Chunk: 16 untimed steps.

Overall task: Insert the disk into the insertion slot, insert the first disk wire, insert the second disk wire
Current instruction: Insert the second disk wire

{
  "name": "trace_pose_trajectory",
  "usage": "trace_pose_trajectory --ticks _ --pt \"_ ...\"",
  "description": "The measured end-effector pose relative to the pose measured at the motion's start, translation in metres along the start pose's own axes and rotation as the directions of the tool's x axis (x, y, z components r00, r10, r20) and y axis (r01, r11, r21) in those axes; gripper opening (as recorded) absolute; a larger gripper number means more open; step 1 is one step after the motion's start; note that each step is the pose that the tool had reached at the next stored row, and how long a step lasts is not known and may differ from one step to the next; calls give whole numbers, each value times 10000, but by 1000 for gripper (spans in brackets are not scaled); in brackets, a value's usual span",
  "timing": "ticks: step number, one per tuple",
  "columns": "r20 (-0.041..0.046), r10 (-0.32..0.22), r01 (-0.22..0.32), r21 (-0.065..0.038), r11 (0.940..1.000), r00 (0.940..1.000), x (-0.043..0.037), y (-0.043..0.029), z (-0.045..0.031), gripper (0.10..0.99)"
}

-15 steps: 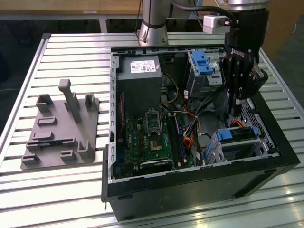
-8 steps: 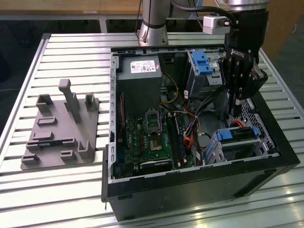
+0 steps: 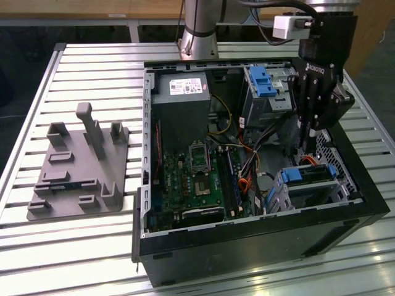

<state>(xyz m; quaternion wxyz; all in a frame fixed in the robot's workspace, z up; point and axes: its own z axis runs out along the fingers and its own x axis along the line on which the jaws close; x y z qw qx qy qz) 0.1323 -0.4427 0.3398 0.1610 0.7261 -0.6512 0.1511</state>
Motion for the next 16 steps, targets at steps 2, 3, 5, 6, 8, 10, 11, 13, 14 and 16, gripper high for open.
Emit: trace_pose_trajectory --ticks 2,3,5,6,8,10,11,13,14,16 --pt "11 -61 61 -127 9999 10000 6 -62 1 200" --pt "13 -74 74 -152 9999 10000 9 -86 1 200" --pt "15 -69 70 -165 9998 10000 15 -113 2 200" --pt "15 -37 37 -180 9998 10000 17 -115 3 200" --pt "24 142 -142 -267 9995 9999 17 -115 2 200" --pt "33 405 -404 -390 9984 9992 17 -115 3 200" --pt "36 550 -548 -458 9974 9985 17 -115 3 200" --pt "62 742 -737 -550 9958 9972 17 -115 3 200" --pt "118 792 -784 -570 9953 9968 17 -114 4 200" --pt "373 809 -788 -564 9953 9960 23 -114 9 200"
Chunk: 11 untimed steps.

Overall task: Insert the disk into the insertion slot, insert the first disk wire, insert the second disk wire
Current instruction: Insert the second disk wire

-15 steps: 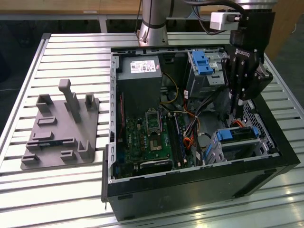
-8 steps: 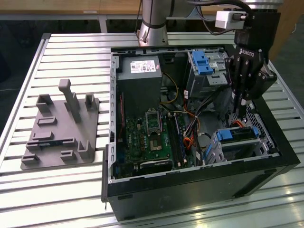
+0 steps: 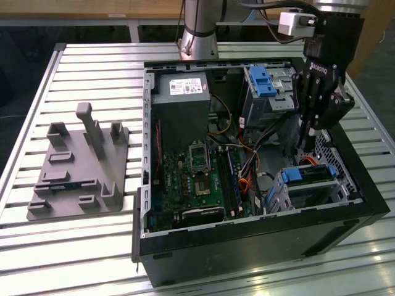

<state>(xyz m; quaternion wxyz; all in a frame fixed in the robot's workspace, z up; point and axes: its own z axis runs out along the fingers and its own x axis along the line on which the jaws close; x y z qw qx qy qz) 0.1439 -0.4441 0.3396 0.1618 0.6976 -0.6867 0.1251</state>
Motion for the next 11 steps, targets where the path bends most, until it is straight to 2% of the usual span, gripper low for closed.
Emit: trace_pose_trajectory --ticks 4,6,7,8,11 --pt "699 -13 9 70 10000 9976 25 0 10 200" --pt "1003 -21 11 102 9999 9950 30 -2 11 200" --pt "1128 -26 14 107 9999 9936 33 -9 13 200" --pt "1159 -29 16 107 9999 9933 35 -36 12 200" --pt "1164 -50 46 37 10000 9932 40 -159 7 200"
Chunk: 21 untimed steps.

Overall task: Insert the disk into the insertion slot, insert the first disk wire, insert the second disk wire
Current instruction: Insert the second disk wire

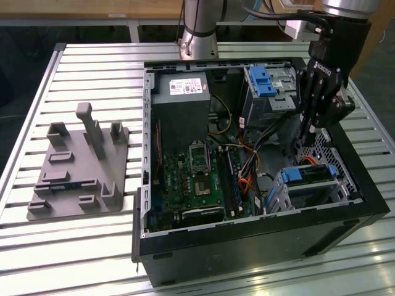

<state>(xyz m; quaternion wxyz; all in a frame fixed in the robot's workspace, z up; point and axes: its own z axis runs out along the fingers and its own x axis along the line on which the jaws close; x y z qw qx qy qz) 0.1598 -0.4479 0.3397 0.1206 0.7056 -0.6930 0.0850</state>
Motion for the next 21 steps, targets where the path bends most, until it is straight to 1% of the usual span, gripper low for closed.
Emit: trace_pose_trajectory --ticks 1,2,6,8,14,16,21 --pt "1 -5 5 -13 10000 10000 1 -24 -1 200" --pt "10 6 -6 -16 10000 10000 3 -30 0 200" --pt "142 227 -226 -82 9997 9996 5 -30 -1 200" --pt "177 338 -336 -117 9994 9993 9 -30 2 200" --pt "201 440 -437 -148 9989 9988 87 -28 25 200" --pt "203 503 -500 -166 9986 9985 101 -28 29 200" --pt "217 919 -912 -292 9954 9955 102 -21 32 200"
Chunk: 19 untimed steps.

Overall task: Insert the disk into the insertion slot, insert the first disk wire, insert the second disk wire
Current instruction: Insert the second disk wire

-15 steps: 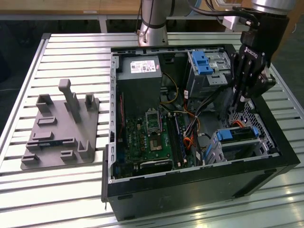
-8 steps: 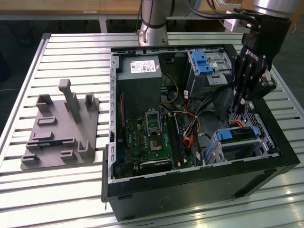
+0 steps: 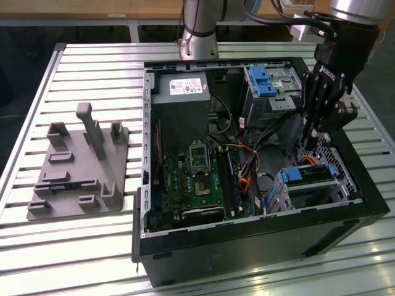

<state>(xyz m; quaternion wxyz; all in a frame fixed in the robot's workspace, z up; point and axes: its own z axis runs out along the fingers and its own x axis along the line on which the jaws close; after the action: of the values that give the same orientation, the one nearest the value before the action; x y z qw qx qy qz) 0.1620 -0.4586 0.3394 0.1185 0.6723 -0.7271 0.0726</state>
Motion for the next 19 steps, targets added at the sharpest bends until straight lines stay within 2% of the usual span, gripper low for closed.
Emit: trace_pose_trajectory --ticks 3,8,13,18,19 --pt "1 10 -10 12 10000 10000 5 67 8 200" --pt "-14 -63 63 34 10000 10000 5 69 8 200" --pt "119 -189 187 119 9998 9998 17 68 11 200" --pt "125 -436 433 215 9988 9990 40 67 18 200" --pt "155 -438 435 217 9988 9989 61 66 24 200"
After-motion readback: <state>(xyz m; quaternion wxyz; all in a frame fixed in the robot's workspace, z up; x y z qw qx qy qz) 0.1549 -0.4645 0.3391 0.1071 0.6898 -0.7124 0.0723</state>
